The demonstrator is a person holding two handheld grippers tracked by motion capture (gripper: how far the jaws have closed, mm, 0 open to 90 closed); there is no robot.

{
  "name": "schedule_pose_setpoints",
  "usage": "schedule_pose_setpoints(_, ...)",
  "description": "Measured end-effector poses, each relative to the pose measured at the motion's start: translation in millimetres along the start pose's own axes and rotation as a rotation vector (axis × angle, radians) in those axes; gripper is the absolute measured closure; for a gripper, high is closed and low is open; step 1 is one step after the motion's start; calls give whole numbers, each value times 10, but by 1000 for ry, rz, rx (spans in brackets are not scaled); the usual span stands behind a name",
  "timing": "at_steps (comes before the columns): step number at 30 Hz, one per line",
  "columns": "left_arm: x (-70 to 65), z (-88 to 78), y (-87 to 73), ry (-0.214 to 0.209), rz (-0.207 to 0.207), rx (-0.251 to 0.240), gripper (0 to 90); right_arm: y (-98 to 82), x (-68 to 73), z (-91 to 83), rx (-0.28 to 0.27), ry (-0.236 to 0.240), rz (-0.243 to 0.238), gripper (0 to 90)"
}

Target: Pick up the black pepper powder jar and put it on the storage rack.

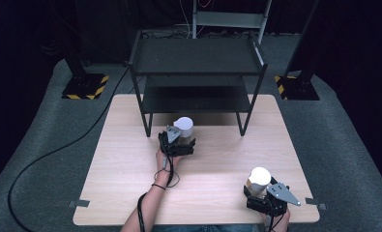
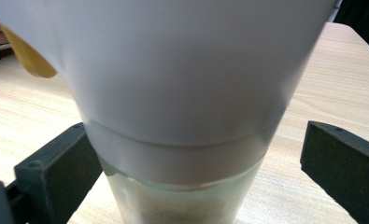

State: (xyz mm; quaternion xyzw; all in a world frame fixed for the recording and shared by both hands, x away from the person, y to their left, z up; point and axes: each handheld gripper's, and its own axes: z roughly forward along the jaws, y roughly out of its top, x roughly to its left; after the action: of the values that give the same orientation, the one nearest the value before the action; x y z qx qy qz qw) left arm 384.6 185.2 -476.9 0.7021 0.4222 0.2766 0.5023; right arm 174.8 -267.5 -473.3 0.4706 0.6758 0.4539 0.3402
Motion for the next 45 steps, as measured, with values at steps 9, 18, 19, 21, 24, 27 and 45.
schedule_pose_setpoints(9,6,15,-1,-5,13,-6,0,-23,-9,-11,-13,3,5,0)
schedule_pose_setpoints(18,28,40,10,-7,17,-5,0,-56,4,-28,-31,-10,16,0)
schedule_pose_setpoints(19,23,43,12,-6,18,-4,0,-55,4,-28,-30,-10,16,0)
schedule_pose_setpoints(21,26,46,7,-4,17,-9,0,-49,3,-24,-27,-8,12,0)
schedule_pose_setpoints(24,45,56,5,-4,6,-13,0,-41,0,-18,-23,-5,10,0)
schedule_pose_setpoints(27,38,75,16,-1,16,-11,0,-41,2,-18,-23,-6,9,0)
schedule_pose_setpoints(45,71,124,57,-27,38,4,0,-45,-1,-21,-25,-5,12,0)
